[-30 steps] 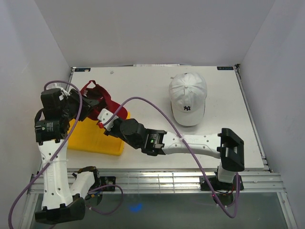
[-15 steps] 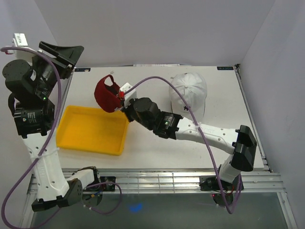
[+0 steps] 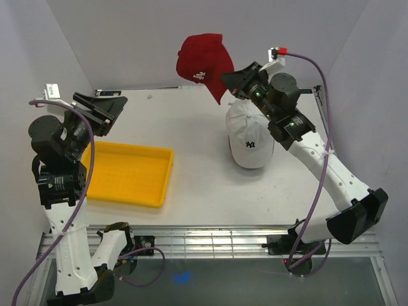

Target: Stack the hats

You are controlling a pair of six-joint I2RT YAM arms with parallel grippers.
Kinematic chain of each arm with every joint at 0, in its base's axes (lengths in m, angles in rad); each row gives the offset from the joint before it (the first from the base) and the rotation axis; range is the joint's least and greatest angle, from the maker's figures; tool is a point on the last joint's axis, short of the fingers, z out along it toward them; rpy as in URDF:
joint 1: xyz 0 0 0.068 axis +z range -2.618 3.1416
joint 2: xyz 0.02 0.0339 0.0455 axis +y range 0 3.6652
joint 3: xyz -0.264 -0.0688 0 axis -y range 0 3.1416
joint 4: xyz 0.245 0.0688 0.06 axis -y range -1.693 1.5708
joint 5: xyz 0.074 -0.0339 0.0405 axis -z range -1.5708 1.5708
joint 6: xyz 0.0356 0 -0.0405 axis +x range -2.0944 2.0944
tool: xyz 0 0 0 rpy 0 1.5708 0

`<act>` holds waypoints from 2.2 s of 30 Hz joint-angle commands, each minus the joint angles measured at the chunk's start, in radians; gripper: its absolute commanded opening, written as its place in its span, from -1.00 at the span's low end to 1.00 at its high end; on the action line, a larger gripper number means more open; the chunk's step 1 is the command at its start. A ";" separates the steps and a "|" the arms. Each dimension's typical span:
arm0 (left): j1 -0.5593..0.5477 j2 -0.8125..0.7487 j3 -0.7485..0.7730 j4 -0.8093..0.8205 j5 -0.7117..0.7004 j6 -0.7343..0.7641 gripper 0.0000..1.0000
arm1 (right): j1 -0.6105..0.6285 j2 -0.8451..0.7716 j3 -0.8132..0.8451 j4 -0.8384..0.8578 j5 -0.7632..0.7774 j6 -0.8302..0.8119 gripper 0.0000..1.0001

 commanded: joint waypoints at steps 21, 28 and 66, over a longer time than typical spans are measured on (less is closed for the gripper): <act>-0.330 -0.045 -0.270 -0.031 -0.067 0.116 0.21 | -0.217 -0.534 -0.827 0.550 0.378 0.827 -0.85; -0.373 -0.032 -0.277 -0.040 -0.069 0.136 0.22 | -0.214 -0.574 -0.951 0.610 0.413 0.885 -0.85; -0.401 -0.009 -0.296 -0.068 -0.079 0.179 0.22 | -0.125 -0.474 -1.298 0.988 0.466 0.962 -0.84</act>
